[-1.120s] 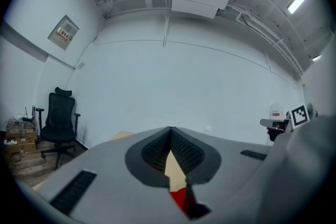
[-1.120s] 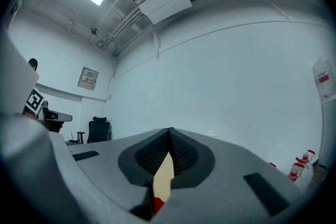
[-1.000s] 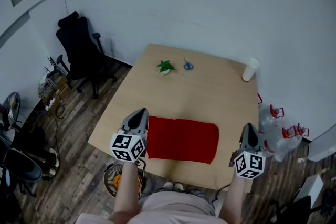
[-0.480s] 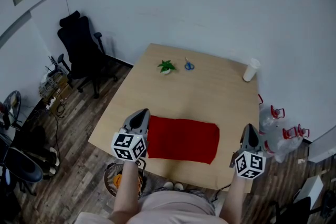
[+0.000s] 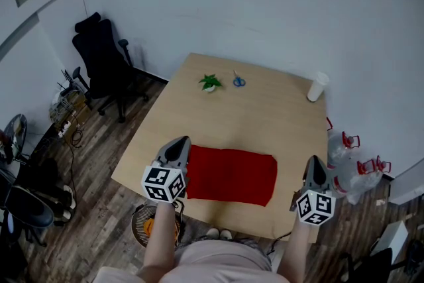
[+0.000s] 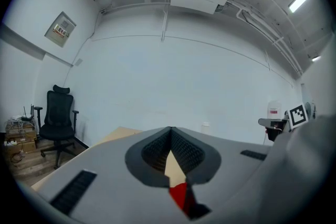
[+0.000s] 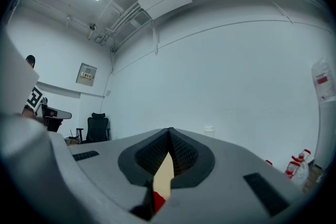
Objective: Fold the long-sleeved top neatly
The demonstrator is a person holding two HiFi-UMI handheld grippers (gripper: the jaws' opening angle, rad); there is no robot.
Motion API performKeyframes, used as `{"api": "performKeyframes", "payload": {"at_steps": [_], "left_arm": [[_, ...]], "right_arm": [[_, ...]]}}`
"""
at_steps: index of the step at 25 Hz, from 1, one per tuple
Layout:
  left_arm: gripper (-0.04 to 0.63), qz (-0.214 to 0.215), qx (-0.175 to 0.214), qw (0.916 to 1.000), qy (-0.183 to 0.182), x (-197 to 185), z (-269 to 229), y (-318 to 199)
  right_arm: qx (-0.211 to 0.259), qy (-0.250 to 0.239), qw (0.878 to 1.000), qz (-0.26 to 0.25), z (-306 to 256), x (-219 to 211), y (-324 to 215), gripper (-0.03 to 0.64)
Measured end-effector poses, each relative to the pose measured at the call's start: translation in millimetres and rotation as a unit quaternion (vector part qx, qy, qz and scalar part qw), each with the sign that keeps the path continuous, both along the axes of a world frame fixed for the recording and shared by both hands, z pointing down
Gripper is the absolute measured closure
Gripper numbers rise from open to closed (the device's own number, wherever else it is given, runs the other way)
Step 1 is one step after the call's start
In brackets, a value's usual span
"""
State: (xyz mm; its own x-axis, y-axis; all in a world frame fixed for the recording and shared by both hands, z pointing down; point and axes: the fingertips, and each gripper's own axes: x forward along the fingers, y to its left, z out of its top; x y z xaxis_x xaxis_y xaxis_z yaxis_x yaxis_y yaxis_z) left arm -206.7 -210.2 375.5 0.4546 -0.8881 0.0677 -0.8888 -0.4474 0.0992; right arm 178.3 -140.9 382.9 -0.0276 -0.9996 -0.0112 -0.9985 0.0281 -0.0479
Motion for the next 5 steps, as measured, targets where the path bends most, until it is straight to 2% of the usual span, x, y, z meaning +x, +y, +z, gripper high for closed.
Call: {"api": "performKeyframes", "payload": {"at_steps": [5], "left_arm": [[0.594,-0.002,-0.003,1.0000,0.002,-0.1,1.3,0.4]], "right_arm": [[-0.002,-0.001,1.000,0.000,1.8,2.1,0.4,0.611]]}}
